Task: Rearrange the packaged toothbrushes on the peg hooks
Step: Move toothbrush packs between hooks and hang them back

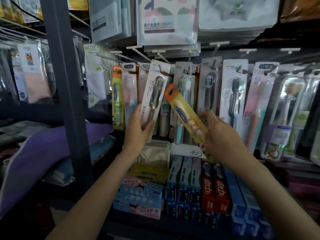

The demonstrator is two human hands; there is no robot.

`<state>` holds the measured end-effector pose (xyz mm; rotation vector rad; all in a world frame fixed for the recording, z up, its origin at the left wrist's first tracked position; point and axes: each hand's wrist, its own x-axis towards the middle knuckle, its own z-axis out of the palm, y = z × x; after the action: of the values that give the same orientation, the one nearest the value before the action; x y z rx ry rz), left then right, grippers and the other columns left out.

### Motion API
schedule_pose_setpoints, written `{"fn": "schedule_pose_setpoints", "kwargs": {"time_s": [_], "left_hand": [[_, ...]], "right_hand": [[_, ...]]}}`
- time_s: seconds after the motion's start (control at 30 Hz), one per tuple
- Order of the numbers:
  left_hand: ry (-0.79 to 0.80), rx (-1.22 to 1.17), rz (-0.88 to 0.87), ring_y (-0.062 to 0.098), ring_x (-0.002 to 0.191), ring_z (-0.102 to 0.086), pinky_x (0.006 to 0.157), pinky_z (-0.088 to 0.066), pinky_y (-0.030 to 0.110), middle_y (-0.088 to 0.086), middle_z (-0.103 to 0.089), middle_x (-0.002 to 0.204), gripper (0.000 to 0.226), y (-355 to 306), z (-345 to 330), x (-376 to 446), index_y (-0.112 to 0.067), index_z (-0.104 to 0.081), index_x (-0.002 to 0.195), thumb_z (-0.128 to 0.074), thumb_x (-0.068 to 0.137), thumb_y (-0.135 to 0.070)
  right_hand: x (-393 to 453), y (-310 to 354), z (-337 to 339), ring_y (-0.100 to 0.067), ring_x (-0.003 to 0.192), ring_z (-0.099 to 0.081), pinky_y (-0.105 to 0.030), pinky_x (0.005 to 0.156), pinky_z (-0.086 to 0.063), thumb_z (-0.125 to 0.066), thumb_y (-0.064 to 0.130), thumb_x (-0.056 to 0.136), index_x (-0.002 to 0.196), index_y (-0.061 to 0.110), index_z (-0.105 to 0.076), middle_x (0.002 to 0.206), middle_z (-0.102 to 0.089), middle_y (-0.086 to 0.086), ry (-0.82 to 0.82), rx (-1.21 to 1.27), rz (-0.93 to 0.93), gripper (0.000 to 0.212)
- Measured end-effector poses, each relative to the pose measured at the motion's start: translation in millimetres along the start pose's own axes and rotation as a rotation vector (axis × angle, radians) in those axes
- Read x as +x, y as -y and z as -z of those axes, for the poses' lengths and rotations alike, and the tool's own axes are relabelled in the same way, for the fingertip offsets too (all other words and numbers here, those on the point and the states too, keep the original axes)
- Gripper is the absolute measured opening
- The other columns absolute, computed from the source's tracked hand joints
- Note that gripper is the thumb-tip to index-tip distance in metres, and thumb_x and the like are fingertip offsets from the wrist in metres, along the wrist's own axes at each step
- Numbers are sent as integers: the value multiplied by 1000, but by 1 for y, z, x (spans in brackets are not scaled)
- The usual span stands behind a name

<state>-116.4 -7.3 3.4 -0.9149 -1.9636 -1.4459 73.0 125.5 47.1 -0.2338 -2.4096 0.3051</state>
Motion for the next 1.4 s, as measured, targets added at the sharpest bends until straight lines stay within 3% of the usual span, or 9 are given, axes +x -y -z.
{"fn": "schedule_pose_setpoints", "kwargs": {"time_s": [0.13,0.2,0.27,0.37,0.53,0.73,0.97,1.17,1.4], "left_hand": [[50,-16,20,17,127,-41,106,-35,35,7,-40,141,68,-5,-7,-6,-18,-24,145,-60,88,-24],[90,26,39,13,130,-31,105,-27,25,8,-31,145,73,-9,-6,-8,-18,-17,146,-60,88,-24],[130,45,80,19,128,-37,106,-32,31,11,-31,143,77,-13,-2,-9,-19,-12,147,-61,87,-23],[68,49,74,12,120,-42,100,-33,22,8,-38,136,70,-19,8,-12,-18,-18,145,-59,88,-22],[-28,-521,197,12,113,-53,101,-43,37,3,-55,123,44,-30,29,-9,-32,-39,132,-55,91,-28],[-271,-810,454,14,86,-59,64,-54,24,3,-58,96,55,-20,47,5,-27,-32,136,-46,92,3],[-302,-719,513,20,96,-57,67,-53,29,7,-57,110,60,-15,73,54,-33,-32,138,-42,93,5],[-195,-522,405,10,77,-57,67,-50,25,2,-58,94,60,-11,70,59,-31,-32,141,-39,94,6],[-198,-435,369,8,74,-56,70,-50,26,-3,-60,89,63,-6,74,60,-33,-30,142,-36,94,7]], "right_hand": [[-12,-8,-26,-26,96,-58,-44,73,-52,-53,2,86,122,10,-40,118,-56,-9,-127,270,56,40],[-20,-6,-42,-21,93,-58,-40,72,-53,-50,-2,87,124,10,-40,118,-55,-9,-226,349,57,40],[-31,-3,-58,-14,88,-53,-34,69,-52,-47,-4,89,127,10,-39,119,-51,-7,-311,403,33,41],[-35,4,-72,-22,77,-56,-46,58,-53,-44,-1,92,128,19,-34,116,-49,-7,-297,451,95,42],[3,25,-79,-37,79,-58,-50,55,-51,-49,-4,87,129,9,-42,113,-51,-13,-182,301,286,46],[41,60,-82,-36,84,-58,-50,67,-51,-48,7,91,127,6,-48,117,-45,-13,-101,236,367,36],[50,47,-72,-21,67,-55,-43,66,-51,-47,5,91,116,7,-53,114,-44,-8,-156,319,383,26],[52,26,-61,-10,84,-52,-15,74,-44,-49,2,90,116,7,-54,111,-41,1,-208,376,322,27],[50,28,-60,-13,81,-52,-29,76,-50,-48,-1,90,117,5,-54,112,-42,-3,-205,372,312,28]]}}
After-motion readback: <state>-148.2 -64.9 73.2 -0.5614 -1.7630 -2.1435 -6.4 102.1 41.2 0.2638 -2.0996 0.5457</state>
